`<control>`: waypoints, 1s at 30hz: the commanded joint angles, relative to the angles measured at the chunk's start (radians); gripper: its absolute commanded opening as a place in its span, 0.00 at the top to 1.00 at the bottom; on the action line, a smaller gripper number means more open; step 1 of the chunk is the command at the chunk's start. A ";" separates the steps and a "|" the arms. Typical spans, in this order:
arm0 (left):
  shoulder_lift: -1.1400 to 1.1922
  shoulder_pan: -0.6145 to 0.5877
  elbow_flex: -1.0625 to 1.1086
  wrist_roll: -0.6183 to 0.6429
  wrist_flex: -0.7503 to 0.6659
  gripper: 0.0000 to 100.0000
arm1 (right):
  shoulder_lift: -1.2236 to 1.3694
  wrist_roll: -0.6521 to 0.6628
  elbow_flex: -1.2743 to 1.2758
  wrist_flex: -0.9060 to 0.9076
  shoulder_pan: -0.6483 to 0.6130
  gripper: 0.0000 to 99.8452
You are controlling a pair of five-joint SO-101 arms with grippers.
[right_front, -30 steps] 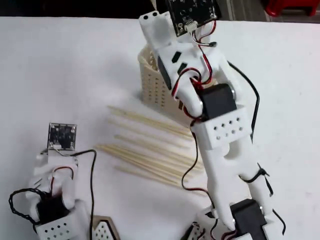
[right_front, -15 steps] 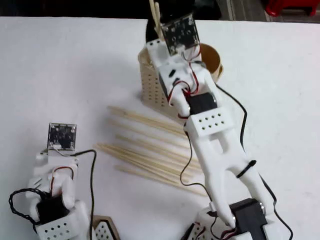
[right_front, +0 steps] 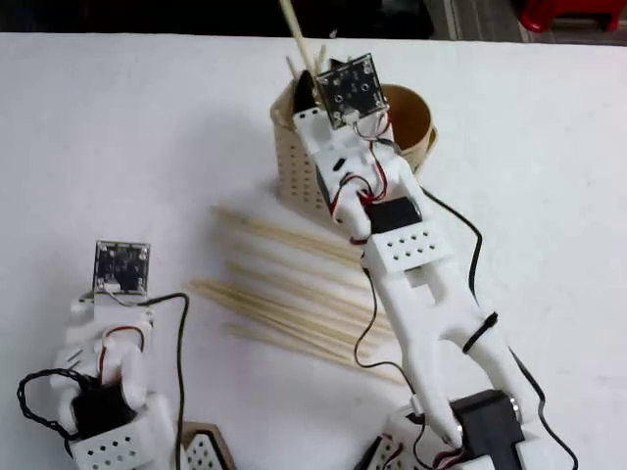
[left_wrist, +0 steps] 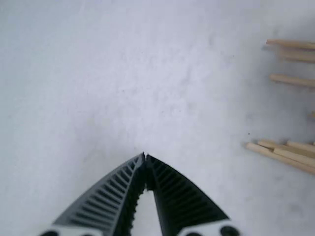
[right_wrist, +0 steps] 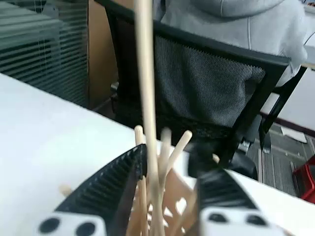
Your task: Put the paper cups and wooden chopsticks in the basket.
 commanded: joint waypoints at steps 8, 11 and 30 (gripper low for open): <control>-0.008 -0.005 -0.021 -0.008 -0.021 0.98 | -0.367 0.002 -0.080 0.484 -0.027 0.98; -0.008 -0.005 -0.023 -0.008 -0.023 0.98 | -0.479 0.000 -0.075 0.667 -0.022 0.98; 0.082 0.125 -0.437 -0.160 0.140 0.98 | -0.727 -0.055 0.189 1.026 0.320 0.98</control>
